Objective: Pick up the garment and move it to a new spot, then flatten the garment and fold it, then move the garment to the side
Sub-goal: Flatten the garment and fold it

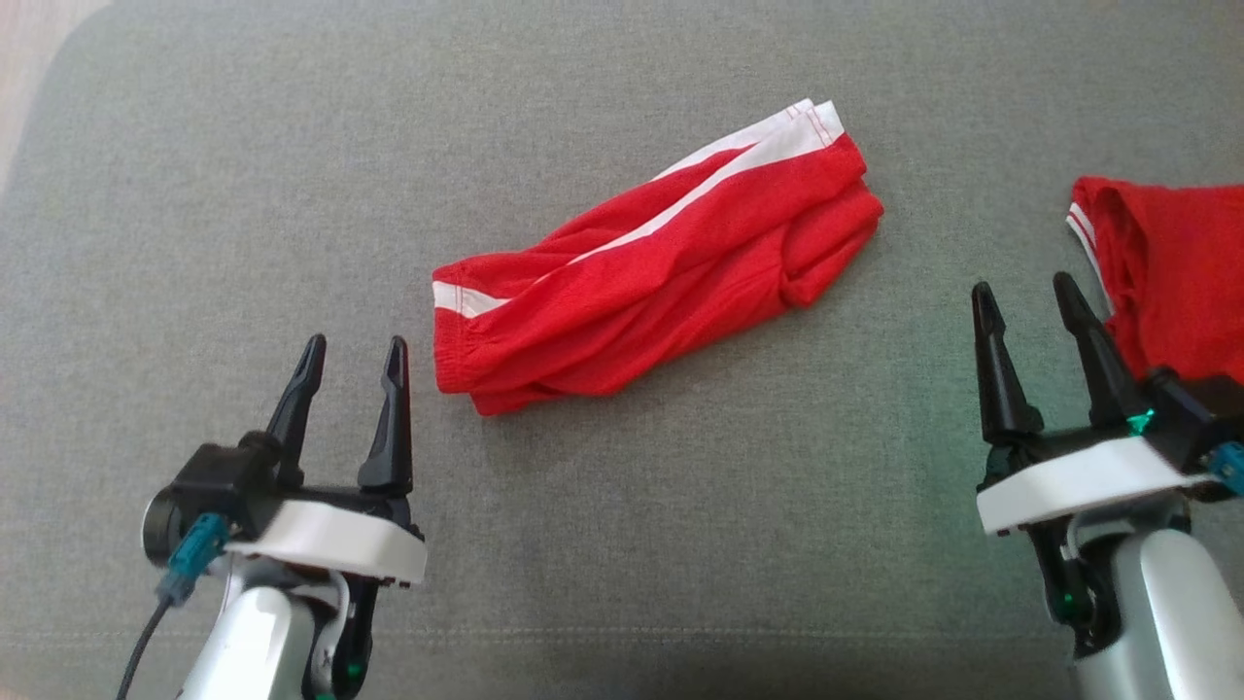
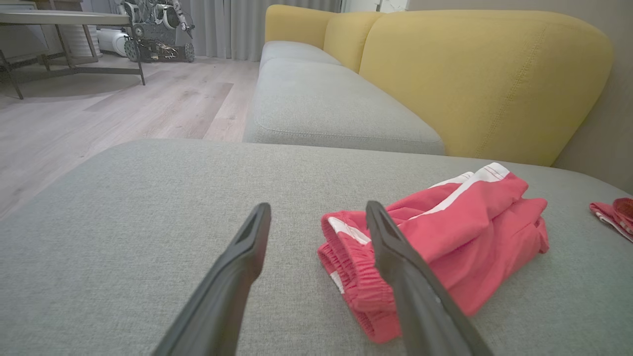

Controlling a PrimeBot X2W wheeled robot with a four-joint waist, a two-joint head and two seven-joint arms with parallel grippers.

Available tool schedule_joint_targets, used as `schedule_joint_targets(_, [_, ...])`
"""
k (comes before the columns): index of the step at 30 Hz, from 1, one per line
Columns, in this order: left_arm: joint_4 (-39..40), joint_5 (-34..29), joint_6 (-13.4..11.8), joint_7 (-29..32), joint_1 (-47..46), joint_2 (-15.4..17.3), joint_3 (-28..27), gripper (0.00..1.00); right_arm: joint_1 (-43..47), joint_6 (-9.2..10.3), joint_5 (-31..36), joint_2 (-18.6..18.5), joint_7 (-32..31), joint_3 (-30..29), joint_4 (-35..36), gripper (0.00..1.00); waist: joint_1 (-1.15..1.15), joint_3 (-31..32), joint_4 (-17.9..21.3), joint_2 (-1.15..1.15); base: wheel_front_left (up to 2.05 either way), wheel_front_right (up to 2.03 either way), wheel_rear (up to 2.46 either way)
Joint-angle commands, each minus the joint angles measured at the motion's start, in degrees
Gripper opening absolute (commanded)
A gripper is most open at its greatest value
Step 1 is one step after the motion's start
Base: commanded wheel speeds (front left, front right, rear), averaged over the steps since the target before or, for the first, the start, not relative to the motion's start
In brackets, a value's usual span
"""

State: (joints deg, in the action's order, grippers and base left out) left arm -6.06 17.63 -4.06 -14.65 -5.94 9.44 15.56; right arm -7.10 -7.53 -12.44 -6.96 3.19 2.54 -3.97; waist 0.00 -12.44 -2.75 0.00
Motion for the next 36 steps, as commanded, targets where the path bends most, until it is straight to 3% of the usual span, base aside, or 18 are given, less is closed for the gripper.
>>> schedule_joint_targets(1, [2.09, -0.47, -0.25, -0.34, -1.31, 0.98, -2.55, 1.0, -0.55, 0.04, 0.4, 0.19, -0.47, 0.75, 2.68, 1.0, 0.0, 0.18, 0.0, 0.0, 0.0, 0.0, 0.0])
schedule_joint_targets(20, [2.21, -1.36, 1.41, -0.35, -2.43, -0.89, -2.98, 1.0, -1.26, 0.04, 0.59, 0.61, -3.67, -1.12, 3.71, 1.0, 0.0, -0.69, -1.61, 0.0, 0.0, 0.0, 0.0])
schedule_joint_targets(26, [2.09, -1.92, 2.86, -0.35, -5.79, -2.32, -2.04, 1.0, -9.92, 0.04, 0.28, -0.23, -3.77, -0.77, -4.47, 1.0, 0.0, -3.82, -4.23, 0.0, 0.0, 0.0, 0.0])
schedule_joint_targets(36, [1.59, -2.62, 4.89, -0.35, -9.95, -5.08, -1.22, 1.0, -26.54, 0.04, 1.97, -0.89, -3.47, -0.67, -25.44, 1.0, 0.0, -8.88, -8.96, 0.0, 0.0, 0.0, 0.0])
